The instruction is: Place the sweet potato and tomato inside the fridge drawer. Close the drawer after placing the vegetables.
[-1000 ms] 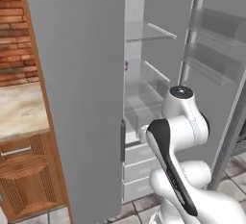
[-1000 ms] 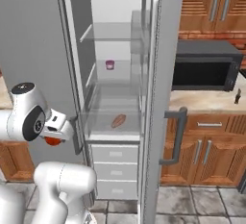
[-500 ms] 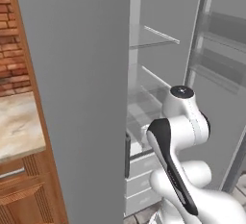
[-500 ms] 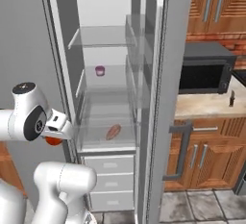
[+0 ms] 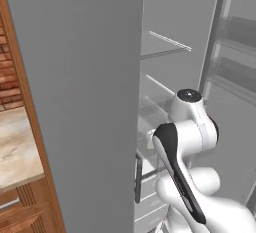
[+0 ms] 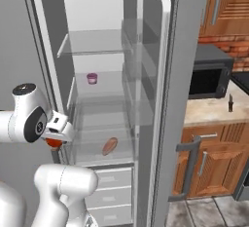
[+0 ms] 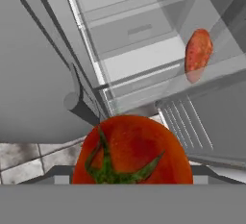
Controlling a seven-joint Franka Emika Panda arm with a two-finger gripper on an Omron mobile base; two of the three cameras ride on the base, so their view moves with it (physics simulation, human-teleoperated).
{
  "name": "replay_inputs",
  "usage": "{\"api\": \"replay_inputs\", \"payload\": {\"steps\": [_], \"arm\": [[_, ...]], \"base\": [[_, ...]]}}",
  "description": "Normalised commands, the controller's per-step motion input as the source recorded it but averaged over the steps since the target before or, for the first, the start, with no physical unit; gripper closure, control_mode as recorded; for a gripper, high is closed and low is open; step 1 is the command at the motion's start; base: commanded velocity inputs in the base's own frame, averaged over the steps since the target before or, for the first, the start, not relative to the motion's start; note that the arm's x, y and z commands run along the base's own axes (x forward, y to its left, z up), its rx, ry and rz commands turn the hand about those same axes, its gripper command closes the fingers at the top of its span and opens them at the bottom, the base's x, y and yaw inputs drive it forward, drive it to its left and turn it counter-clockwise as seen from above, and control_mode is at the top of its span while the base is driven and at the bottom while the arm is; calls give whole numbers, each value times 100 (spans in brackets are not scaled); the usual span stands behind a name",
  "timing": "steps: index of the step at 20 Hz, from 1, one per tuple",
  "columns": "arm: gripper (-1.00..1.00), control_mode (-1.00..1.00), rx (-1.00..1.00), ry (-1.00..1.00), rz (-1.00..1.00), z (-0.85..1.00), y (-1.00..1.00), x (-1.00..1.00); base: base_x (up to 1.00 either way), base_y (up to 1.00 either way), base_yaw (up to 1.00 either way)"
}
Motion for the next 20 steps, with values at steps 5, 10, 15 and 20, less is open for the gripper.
{"api": "replay_inputs", "payload": {"steps": [5, 10, 15, 20], "arm": [[100, 100, 0, 0, 0, 0, 0, 0], [100, -100, 7, 0, -5, 0, -19, 16], [100, -100, 12, 5, -2, 0, -34, 72], [100, -100, 5, 12, 0, 0, -26, 72]], "base": [[41, 15, -15], [3, -5, -5], [0, 0, 0], [0, 0, 0]]}}
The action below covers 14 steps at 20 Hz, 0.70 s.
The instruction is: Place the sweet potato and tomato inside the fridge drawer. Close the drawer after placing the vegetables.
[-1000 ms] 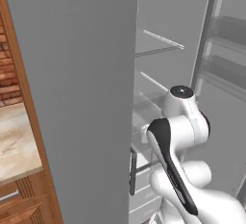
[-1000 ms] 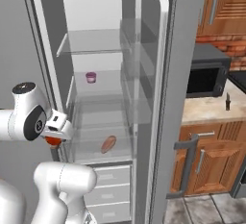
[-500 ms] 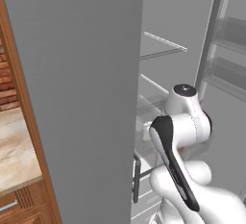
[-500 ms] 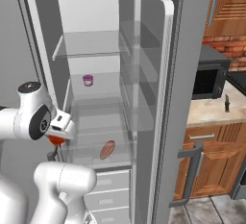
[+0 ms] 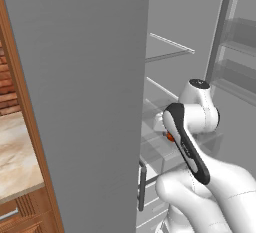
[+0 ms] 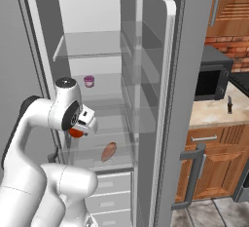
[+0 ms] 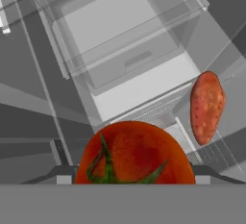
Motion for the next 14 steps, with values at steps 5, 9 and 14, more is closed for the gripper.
{"api": "replay_inputs", "payload": {"steps": [5, 9, 14], "arm": [[100, -100, 0, 16, 0, -10, -5, 61], [100, -100, 0, 8, 0, -52, -20, 53], [100, -100, 0, 3, 0, -69, -22, 41]], "base": [[0, 0, 0], [0, 0, 0], [0, 0, 0]]}}
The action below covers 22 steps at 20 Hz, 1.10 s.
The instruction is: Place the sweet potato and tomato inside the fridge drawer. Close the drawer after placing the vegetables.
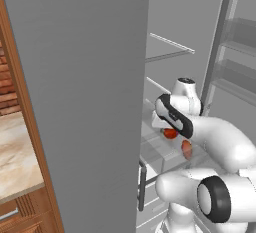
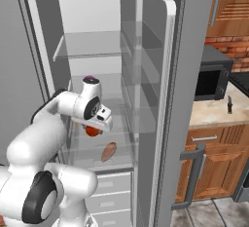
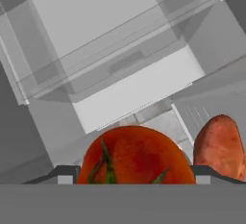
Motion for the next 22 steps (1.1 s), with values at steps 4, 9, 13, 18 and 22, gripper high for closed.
{"api": "replay_inputs", "payload": {"steps": [4, 9, 13, 18, 22], "arm": [[100, -100, 0, 7, 0, -59, 0, 44], [100, -100, 0, 8, 0, -56, 0, 40], [100, -100, 0, 8, 0, -57, 0, 34], [100, -100, 0, 5, 0, -53, -2, 18], [100, -100, 0, 1, 0, -62, -23, -10]], "base": [[0, 0, 0], [0, 0, 0], [0, 0, 0], [0, 0, 0], [0, 0, 0]]}}
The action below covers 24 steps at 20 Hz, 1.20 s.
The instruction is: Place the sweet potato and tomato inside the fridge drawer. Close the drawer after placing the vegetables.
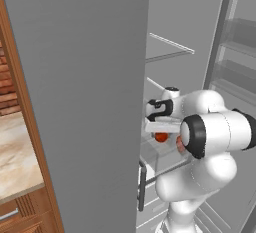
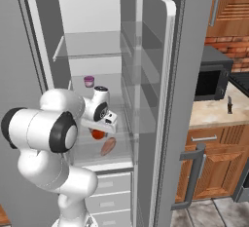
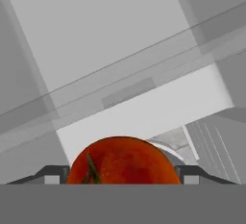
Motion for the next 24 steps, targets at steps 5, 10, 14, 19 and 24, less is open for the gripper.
{"api": "replay_inputs", "payload": {"steps": [5, 10, 14, 19, 24], "arm": [[100, -100, 0, 0, 0, -87, -44, -83], [100, -100, 1, 0, 0, -31, -38, -53], [100, -100, 0, 5, 0, 9, -11, 0], [100, -100, 0, 6, 0, -38, 0, -22], [100, -100, 0, 2, 0, -51, 0, -66]], "base": [[0, 0, 0], [0, 0, 0], [0, 0, 0], [0, 0, 0], [0, 0, 0]]}}
